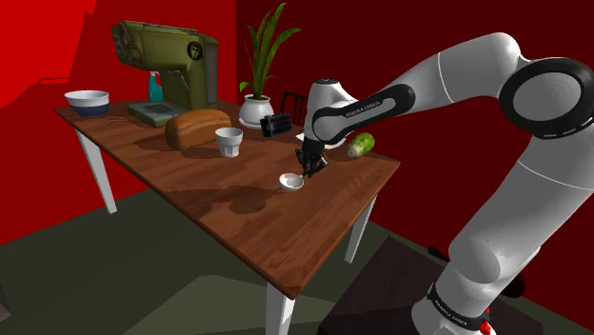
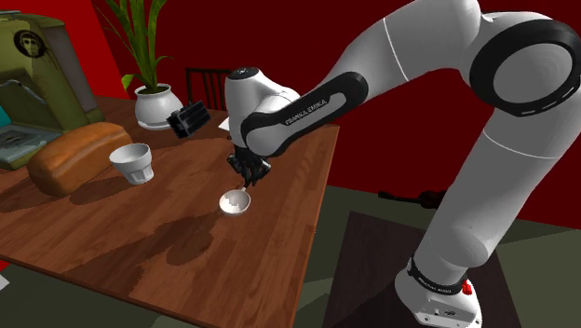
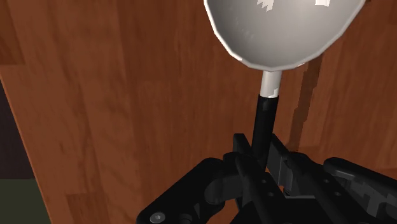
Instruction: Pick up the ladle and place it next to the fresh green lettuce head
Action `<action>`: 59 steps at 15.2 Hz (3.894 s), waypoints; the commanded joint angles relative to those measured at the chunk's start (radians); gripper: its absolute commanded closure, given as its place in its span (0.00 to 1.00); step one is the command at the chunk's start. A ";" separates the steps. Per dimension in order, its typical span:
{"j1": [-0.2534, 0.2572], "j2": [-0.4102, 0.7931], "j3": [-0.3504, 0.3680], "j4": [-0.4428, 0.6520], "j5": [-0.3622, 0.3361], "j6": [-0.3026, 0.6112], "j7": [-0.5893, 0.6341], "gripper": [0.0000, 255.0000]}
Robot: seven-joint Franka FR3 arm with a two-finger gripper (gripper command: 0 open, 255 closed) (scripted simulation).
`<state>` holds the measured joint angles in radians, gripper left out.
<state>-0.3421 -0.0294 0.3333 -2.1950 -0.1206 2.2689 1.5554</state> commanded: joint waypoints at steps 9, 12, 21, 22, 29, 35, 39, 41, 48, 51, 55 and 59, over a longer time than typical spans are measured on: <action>0.001 -0.055 -0.003 0.081 0.033 -0.132 -0.032 1.00; 0.001 -0.067 -0.004 0.110 0.039 -0.171 -0.039 1.00; 0.001 -0.090 -0.008 0.199 0.052 -0.281 -0.056 1.00; -0.010 -0.098 -0.022 0.189 0.055 -0.277 -0.082 1.00; -0.080 -0.127 -0.125 0.150 0.070 -0.255 -0.260 1.00; -0.141 -0.112 -0.211 0.162 0.074 -0.244 -0.408 1.00; -0.182 -0.083 -0.265 0.193 0.077 -0.241 -0.504 1.00; -0.203 -0.062 -0.292 0.216 0.080 -0.241 -0.553 1.00; -0.204 -0.045 -0.292 0.140 0.077 -0.148 -0.549 1.00; -0.204 -0.034 -0.292 0.111 0.076 -0.109 -0.547 1.00; -0.204 -0.017 -0.292 0.075 0.073 -0.056 -0.544 1.00; -0.204 0.003 -0.292 0.043 0.070 -0.003 -0.540 1.00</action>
<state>-0.5456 -0.0263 0.0420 -2.1405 -0.0502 2.2535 1.0163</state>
